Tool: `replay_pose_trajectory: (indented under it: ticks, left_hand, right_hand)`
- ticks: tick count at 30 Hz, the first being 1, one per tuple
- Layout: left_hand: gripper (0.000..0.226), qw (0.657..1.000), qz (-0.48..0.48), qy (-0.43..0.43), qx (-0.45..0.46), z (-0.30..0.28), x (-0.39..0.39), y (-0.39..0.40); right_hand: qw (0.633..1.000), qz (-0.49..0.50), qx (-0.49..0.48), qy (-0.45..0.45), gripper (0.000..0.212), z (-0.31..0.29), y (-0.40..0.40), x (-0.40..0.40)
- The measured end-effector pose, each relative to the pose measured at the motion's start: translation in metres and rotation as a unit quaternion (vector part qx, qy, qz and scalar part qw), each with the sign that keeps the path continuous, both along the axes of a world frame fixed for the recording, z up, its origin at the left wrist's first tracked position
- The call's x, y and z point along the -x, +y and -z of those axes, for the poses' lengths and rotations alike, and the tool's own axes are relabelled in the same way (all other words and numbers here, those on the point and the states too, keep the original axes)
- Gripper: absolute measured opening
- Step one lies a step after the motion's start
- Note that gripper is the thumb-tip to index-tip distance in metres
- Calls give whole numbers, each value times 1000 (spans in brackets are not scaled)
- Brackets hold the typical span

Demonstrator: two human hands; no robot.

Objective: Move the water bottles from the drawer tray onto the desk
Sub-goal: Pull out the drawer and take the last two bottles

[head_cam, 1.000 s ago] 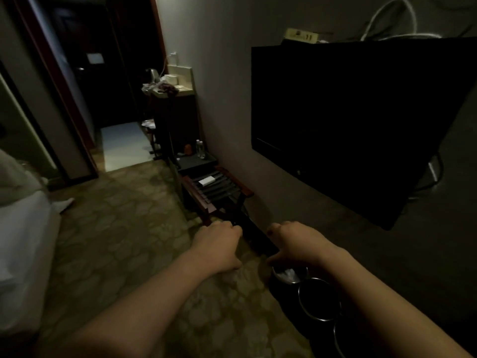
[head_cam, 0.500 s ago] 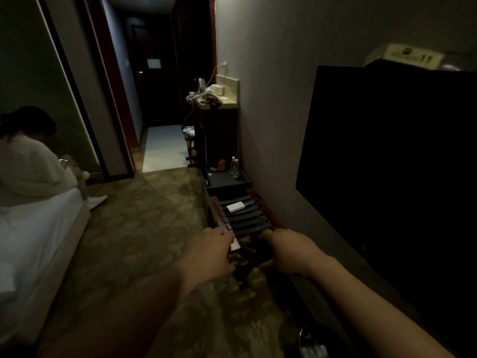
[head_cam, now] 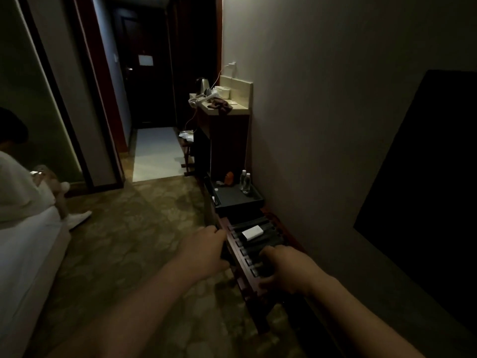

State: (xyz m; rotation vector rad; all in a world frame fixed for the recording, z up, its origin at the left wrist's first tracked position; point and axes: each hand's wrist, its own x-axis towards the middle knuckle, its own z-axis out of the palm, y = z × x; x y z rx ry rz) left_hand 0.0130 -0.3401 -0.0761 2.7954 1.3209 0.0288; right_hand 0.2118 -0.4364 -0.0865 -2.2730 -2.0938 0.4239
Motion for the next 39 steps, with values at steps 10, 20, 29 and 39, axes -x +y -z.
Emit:
replay_pose_trajectory:
  ticks: [10, 20, 29, 39]
  left_hand:
    - [62, 999, 42, -14, 5, -10, 14, 179]
    - [57, 998, 69, 15, 2, 8, -54, 356]
    - [63, 996, 81, 34, -9, -10, -141, 548]
    - [61, 991, 120, 58, 7, 23, -210, 712]
  right_hand:
    - [997, 65, 22, 27, 55, -8, 156, 20]
    - [995, 84, 0, 48, 66, 1, 328, -33]
    - [996, 86, -9, 27, 69, -16, 519, -132]
    - [991, 128, 26, 11, 63, 4, 654, -205]
